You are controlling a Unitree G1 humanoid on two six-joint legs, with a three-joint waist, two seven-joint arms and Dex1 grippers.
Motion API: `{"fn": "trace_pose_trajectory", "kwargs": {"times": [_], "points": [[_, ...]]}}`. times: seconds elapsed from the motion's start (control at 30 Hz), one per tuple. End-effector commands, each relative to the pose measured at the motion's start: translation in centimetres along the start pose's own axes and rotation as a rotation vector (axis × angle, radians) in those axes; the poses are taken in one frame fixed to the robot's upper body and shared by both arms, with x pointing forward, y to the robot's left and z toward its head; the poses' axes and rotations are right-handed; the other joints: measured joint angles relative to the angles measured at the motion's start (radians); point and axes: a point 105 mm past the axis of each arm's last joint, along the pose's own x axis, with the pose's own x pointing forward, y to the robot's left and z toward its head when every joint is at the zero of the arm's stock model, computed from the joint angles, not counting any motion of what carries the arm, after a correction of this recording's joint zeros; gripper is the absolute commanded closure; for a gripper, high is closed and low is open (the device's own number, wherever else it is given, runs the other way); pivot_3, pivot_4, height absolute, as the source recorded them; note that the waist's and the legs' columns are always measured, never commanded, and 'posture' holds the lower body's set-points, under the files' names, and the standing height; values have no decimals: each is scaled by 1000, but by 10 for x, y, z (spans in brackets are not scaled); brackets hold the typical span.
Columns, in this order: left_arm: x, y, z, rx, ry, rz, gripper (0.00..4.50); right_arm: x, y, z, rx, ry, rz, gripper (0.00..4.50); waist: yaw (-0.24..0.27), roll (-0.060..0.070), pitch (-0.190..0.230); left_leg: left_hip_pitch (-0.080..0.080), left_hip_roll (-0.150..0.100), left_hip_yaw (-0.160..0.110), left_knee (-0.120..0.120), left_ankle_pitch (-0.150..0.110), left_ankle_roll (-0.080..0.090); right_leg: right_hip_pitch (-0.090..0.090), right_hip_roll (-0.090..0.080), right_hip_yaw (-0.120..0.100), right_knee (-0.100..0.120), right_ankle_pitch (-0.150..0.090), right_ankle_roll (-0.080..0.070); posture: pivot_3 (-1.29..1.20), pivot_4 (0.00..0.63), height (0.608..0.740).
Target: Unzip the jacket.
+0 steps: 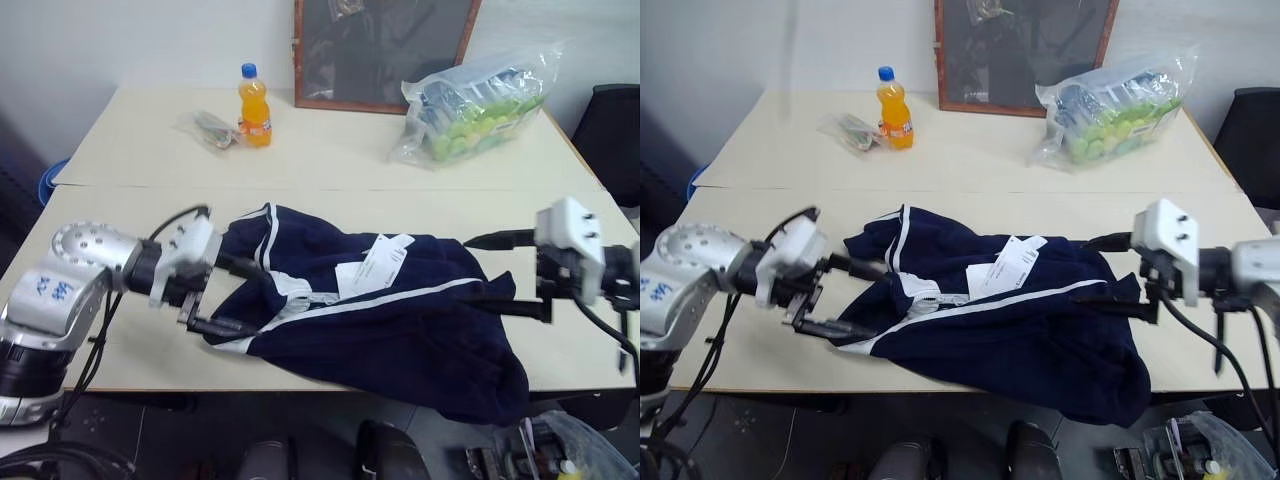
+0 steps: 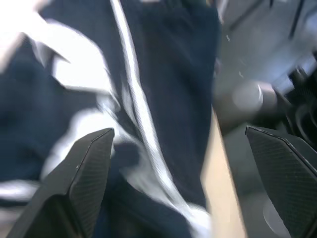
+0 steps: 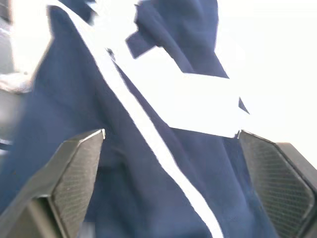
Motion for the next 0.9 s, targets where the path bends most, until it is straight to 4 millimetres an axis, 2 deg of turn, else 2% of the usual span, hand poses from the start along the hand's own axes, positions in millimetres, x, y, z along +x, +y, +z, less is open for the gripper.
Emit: {"fn": "trace_pose_trajectory", "kwargs": {"times": [0.03,0.23,0.3,0.5,0.57,0.77,0.83,0.9], "points": [[8,8,12,16,-11,-18,43,21,-5,-27,13,93,48,0,-2,0,0,-1,0,3,0,0,0,0,0,0,0,0,0,0,150,740],[12,13,11,44,19,-17,43,30,-1,-33,67,90,124,0,-6,0,0,-5,1,9,-1,0,-1,-4,2,-1,-1,0,0,0,150,740],[13,14,11,52,24,-14,0,32,-1,-33,82,81,131,286,-9,0,0,-4,1,9,0,1,-1,-4,2,0,1,0,1,0,150,740],[15,15,7,72,39,-9,0,26,10,-30,96,59,181,1940,-9,0,0,-4,1,9,2,1,-2,-4,2,0,2,0,0,0,150,740],[15,16,7,76,40,-7,0,24,11,-29,101,54,187,2665,-8,0,0,-4,1,9,2,1,-2,-4,2,0,2,0,0,0,150,740],[17,19,6,89,39,-8,0,17,20,-23,93,37,213,4435,-7,0,0,-4,2,9,2,1,-2,-4,2,0,2,0,0,0,150,740],[17,20,4,94,44,-11,0,12,31,-10,82,-5,258,4482,-4,1,0,-4,2,9,2,1,-2,-4,2,0,2,0,0,0,150,740],[17,20,4,99,48,-14,0,3,50,3,87,-45,323,4482,-1,1,1,-4,2,9,2,1,-2,-4,2,0,2,0,0,0,150,740]]}}
